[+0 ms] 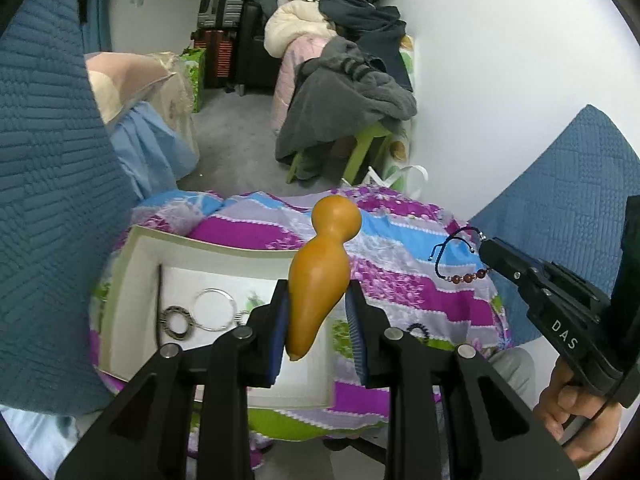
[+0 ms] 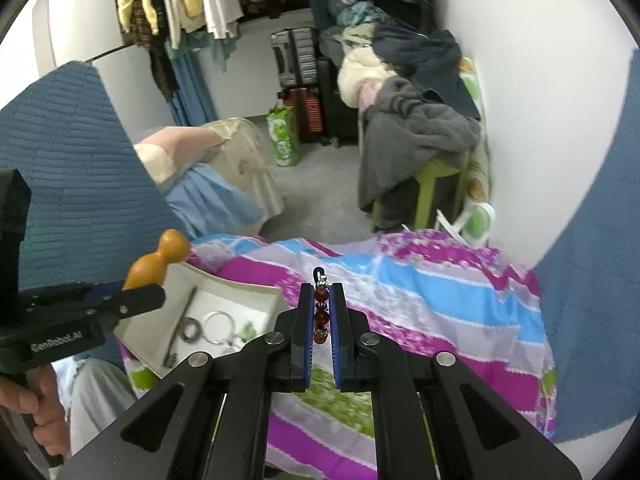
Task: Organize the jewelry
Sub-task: 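Carry the gourd with left tool while right tool carries the bracelet over the box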
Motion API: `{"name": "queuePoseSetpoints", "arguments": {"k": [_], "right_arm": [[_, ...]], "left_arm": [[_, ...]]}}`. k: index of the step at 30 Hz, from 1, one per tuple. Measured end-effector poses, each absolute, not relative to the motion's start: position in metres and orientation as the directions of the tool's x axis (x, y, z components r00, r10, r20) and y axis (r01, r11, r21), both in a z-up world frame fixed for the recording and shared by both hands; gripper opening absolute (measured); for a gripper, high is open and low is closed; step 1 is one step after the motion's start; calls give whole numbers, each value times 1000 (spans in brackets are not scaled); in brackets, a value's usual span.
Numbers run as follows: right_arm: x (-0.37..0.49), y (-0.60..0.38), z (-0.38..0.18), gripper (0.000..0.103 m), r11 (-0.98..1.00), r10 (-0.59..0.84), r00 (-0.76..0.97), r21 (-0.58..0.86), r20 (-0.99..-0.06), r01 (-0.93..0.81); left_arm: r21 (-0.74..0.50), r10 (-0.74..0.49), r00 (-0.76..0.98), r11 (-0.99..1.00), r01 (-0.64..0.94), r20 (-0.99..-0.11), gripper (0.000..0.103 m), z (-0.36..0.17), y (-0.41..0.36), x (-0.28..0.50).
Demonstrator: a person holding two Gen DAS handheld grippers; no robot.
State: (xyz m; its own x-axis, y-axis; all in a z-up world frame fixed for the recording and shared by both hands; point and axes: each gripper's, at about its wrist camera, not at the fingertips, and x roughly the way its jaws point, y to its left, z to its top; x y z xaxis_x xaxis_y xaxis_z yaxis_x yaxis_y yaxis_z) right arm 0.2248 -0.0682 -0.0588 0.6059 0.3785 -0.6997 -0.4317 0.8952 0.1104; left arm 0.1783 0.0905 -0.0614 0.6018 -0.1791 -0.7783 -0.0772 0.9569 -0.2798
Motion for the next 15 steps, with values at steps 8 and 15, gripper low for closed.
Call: {"name": "queuePoseSetpoints", "arguments": {"k": [8,15], "right_arm": [[213,-20,-89,6,853,439,528,153,-727,-498],[202,1,-129,6,836,447,462,173,-766,-521]], "left_arm": [[-289,-167,574,949,-127,-801,29,-95,122,166],[-289,-164,539,944,-156,-826,29,-128,133,156]]}}
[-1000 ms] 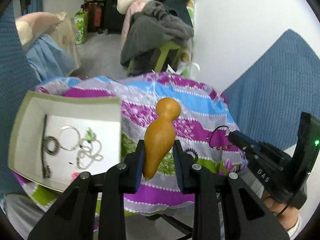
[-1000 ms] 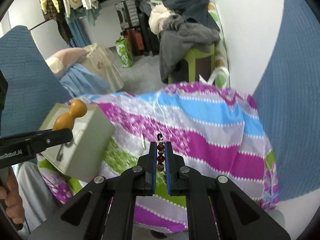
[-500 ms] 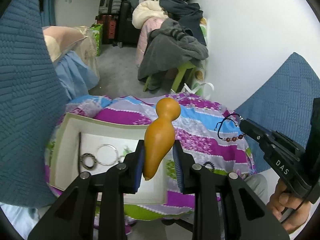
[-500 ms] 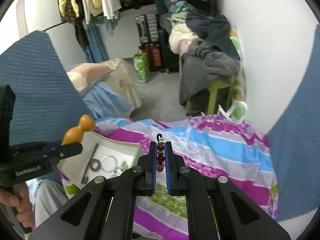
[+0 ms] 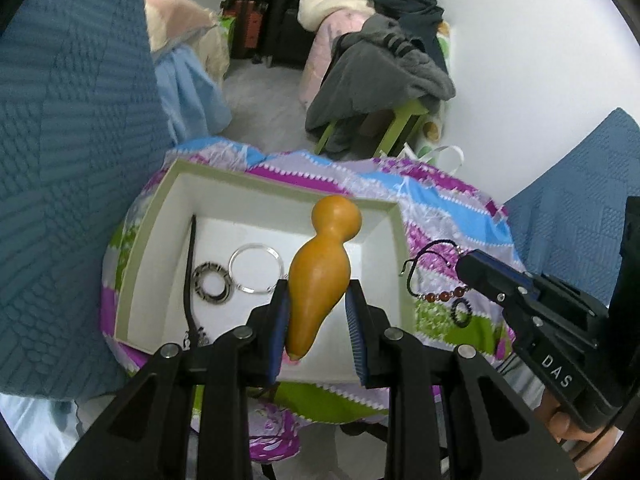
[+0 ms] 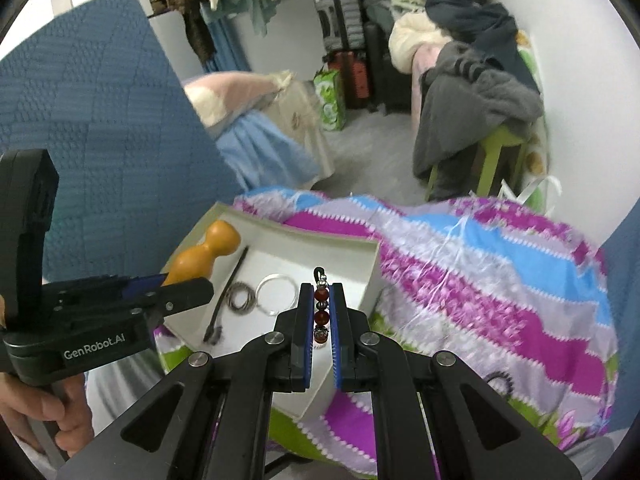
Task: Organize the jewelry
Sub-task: 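Carry the gourd with left tool while right tool carries the bracelet over the box, then open left tool releasing the gourd while right tool releases the bracelet into the box, then move both tools back to the remaining items on the sheet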
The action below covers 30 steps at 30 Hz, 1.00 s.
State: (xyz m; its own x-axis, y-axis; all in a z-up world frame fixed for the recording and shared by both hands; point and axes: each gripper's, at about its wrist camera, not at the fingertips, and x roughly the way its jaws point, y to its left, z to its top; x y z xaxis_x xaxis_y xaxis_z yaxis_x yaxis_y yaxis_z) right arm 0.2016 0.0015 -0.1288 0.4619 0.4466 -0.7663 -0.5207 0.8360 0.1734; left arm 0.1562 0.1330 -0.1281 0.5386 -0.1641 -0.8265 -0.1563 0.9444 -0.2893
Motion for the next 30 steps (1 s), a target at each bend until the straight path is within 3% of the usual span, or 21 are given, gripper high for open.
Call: {"name": "queuePoseSetpoints", "arguments": {"k": [11,13,15,30], "right_arm": [[196,14,-144,9,797,496,389,228,-776,-559],[196,11,-137,21,790,507,391,232,-768,-567],[195,7,-129,26,787,514,406,228,-755,-573],[206,-98,-92,26,872,437,587,160,-682,-463]], "left_arm": [[-274,-146,522,946,-175,-840,29,-137,136,150],[-274,-147,522,946,-175,-840,35,-135,135,151],[-273,-137,535,944,-184,-834,48,-131,135,151],[-308,-211,605,949,-60,-768,49,-104,62,171]]}}
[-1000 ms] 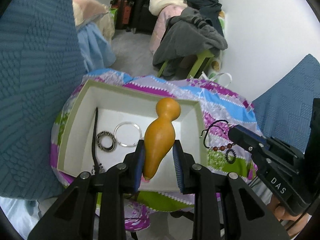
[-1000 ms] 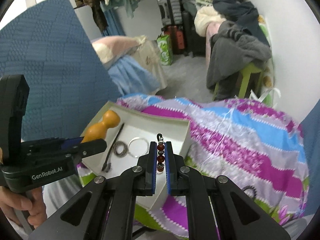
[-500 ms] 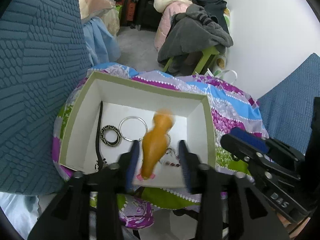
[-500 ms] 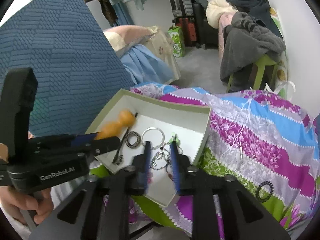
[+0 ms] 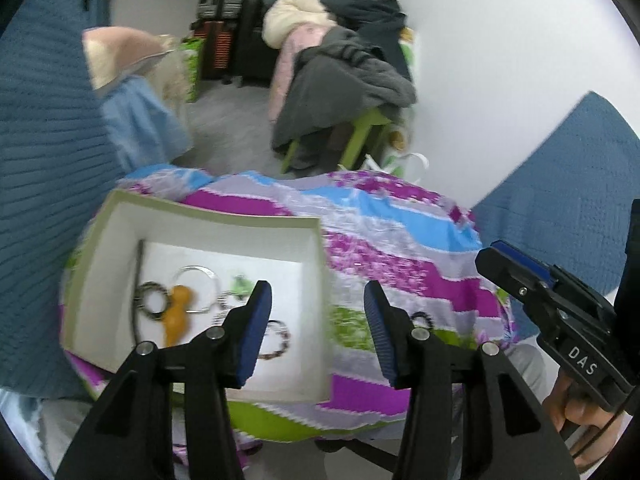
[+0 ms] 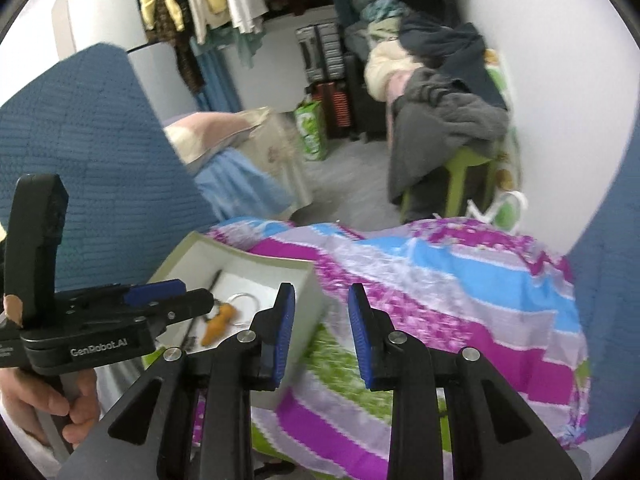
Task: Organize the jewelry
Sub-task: 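Move both tools back to the remaining items on the sheet, then grasp the thin silver pin with left tool while right tool grasps black coiled hair tie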
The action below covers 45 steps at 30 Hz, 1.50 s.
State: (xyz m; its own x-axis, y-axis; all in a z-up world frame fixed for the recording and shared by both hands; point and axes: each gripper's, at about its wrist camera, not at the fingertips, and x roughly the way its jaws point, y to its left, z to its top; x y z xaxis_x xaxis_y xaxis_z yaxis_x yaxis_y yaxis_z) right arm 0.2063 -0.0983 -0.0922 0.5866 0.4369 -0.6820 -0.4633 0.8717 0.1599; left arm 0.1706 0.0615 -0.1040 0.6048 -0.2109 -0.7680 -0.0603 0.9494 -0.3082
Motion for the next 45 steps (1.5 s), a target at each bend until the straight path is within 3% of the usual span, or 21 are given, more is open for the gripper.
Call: {"name": "queuePoseSetpoints", "arguments": {"k": [13,18,29,32,43,45], "right_arm": [[208,-188,-171,26,937,322,561,172,-763,-304],[211,-201,-207,25,940,318,520,189,-793,-285],[235,-207,-265,22,938,317,433,212,-844,-273],[238,-203,-273,21,938,297,426,178,-854,-296],[239,-188,-288,13,942,166,448,7,-878,-336],[239,-190,-288,10,944,163,454,5,-876,-331]], "left_arm": [[-352,-327,576,933,71,-749,47,-140,-24,192],[-358,-343,522,931,76,-781,35,-168,-45,203],[-328,-297,473,944,18,-830,30,-227,-61,237],[-329,-285,472,944,-12,-834,26,-239,-60,247],[-268,-189,476,958,-102,-859,23,-263,-54,276],[-245,-166,477,963,-108,-863,14,-266,-54,279]]}}
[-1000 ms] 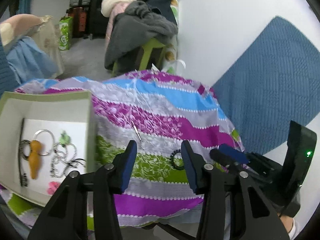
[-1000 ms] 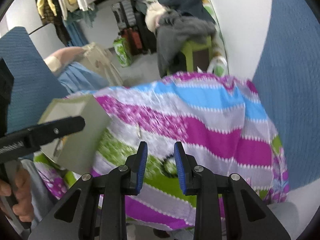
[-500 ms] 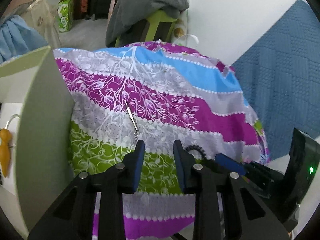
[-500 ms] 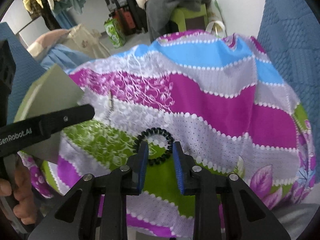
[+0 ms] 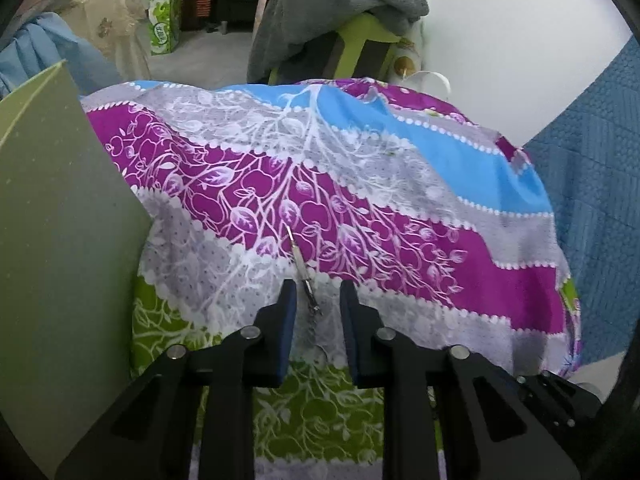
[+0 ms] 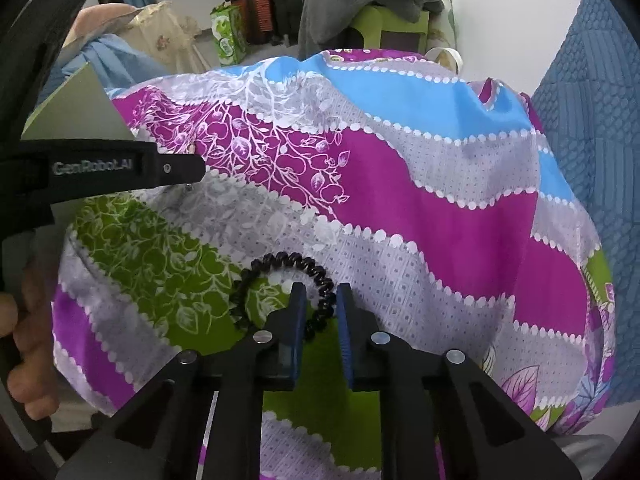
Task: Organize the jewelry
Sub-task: 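Grasp the thin silver pin with left tool while right tool grasps black coiled hair tie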
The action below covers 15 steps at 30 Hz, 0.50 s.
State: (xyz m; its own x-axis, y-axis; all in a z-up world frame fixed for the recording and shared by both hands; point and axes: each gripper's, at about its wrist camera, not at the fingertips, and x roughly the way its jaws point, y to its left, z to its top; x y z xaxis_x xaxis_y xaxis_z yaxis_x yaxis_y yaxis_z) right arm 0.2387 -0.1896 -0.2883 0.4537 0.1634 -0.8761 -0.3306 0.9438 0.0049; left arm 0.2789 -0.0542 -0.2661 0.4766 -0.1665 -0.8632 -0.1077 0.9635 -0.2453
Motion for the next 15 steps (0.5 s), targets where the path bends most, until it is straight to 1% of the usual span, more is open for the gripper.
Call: {"name": "queuePoseSetpoints", "arguments": {"k": [5,9,15], "right_arm": [[241,-192,-286,7,950,156,462,5,-873,-312],[244,-199,-280,7,958,182,479,45,-859,-284],[247,-203,-278,7,963,189,479,66,-857,-262]], "left_arm": [[-214,-137,487,971,-107,-863,13,-267,-55,287],[-164,-98,489,982,-93,-867,13,-268,-61,290],[-79,-35,493,994,-69,-869,13,-269,-72,294]]}}
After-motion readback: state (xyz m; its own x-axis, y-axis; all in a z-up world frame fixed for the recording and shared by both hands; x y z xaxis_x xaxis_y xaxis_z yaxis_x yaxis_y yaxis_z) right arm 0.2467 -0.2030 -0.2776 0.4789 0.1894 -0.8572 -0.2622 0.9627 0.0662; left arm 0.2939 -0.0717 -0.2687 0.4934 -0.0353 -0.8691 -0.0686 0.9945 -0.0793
